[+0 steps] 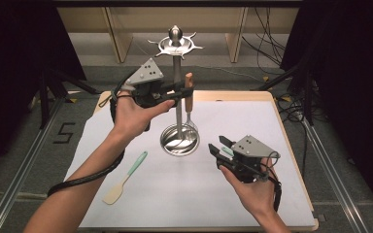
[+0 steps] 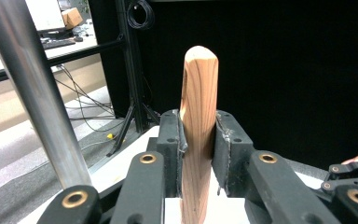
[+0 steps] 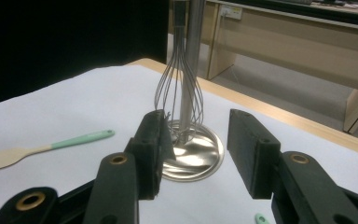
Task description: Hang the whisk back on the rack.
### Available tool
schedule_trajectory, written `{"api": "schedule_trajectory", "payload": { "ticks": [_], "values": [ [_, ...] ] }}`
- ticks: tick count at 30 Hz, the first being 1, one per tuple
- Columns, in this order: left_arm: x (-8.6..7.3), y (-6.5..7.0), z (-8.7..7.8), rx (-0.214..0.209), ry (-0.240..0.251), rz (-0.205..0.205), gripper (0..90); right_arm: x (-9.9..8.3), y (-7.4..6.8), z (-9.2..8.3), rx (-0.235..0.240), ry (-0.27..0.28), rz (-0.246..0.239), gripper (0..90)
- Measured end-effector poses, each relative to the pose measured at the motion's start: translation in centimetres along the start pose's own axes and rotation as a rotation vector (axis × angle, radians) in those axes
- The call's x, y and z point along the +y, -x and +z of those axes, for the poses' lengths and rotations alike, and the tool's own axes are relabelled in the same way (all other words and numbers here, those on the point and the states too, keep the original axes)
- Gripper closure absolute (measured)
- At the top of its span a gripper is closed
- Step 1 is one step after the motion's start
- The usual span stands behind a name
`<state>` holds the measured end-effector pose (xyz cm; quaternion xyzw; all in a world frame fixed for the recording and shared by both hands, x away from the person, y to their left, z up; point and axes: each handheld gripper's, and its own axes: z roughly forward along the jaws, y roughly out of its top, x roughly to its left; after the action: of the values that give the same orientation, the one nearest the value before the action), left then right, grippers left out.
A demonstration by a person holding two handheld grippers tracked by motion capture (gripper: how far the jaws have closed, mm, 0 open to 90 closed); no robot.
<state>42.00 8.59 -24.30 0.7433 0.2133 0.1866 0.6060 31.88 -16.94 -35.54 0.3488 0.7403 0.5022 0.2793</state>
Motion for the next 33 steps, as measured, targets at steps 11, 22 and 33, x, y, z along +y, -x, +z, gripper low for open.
{"api": "schedule_trajectory", "payload": {
  "ticks": [11, 22, 33],
  "values": [
    [1.8, -0.6, -0.2, -0.002, 0.008, -0.018, 73.4, 0.2, 0.0, 0.0, -0.005, 0.012, -0.009, 57.2],
    [3.5, -0.7, -0.7, -0.006, 0.017, -0.028, 73.4, 0.4, -0.2, -0.1, 0.004, 0.006, 0.024, 57.2],
    [3.7, -1.5, -0.7, -0.017, -0.002, -0.044, 73.4, 0.4, -0.1, 0.0, 0.000, 0.014, -0.002, 57.2]
  ]
}}
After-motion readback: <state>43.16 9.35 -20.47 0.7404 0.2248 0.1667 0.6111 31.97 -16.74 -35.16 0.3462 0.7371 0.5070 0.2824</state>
